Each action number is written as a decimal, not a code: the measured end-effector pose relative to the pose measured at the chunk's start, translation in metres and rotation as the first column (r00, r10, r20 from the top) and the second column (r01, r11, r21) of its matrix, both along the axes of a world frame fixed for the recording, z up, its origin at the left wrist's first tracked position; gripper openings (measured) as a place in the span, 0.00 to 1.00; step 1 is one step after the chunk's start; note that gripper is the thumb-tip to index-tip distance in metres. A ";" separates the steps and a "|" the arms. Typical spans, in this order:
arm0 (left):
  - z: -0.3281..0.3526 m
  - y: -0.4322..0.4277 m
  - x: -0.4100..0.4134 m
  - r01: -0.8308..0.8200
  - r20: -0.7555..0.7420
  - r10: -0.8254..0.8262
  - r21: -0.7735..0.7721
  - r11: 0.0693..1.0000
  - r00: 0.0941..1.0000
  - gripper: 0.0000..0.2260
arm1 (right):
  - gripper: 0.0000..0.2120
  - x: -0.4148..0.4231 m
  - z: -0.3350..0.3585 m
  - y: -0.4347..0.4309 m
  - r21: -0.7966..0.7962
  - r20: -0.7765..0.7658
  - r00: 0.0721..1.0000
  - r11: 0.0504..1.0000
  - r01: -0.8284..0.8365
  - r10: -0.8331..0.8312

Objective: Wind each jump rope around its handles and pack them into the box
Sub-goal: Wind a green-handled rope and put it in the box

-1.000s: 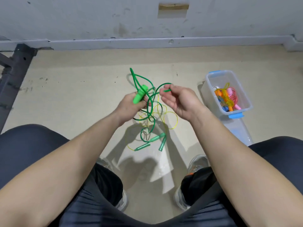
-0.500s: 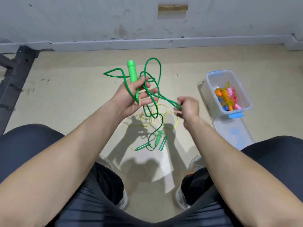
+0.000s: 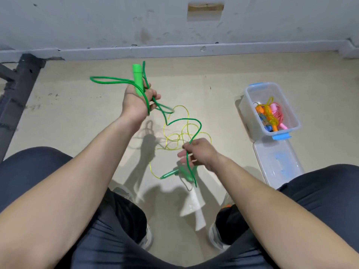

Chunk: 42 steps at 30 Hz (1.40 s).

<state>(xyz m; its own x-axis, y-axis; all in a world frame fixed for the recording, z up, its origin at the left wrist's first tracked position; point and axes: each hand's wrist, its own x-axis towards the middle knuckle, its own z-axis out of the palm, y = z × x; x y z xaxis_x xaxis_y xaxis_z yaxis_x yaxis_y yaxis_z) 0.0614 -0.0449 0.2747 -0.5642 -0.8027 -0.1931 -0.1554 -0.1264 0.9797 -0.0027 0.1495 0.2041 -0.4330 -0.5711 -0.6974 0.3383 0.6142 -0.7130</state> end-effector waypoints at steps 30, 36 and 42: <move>-0.017 0.081 0.010 0.276 -0.010 -0.301 0.433 0.858 0.953 0.06 | 0.14 -0.070 0.075 -0.033 -0.191 0.107 0.781 0.758 0.623 -0.615; 0.007 0.057 -0.005 0.168 -0.098 -0.137 0.517 0.839 0.986 0.07 | 0.10 -0.043 0.018 -0.014 -0.067 -0.404 0.769 0.854 0.515 -0.496; 0.022 0.052 -0.007 0.106 -0.132 -0.024 0.662 0.742 0.991 0.07 | 0.17 -0.009 -0.021 0.013 0.040 -0.159 0.981 0.992 0.119 -0.111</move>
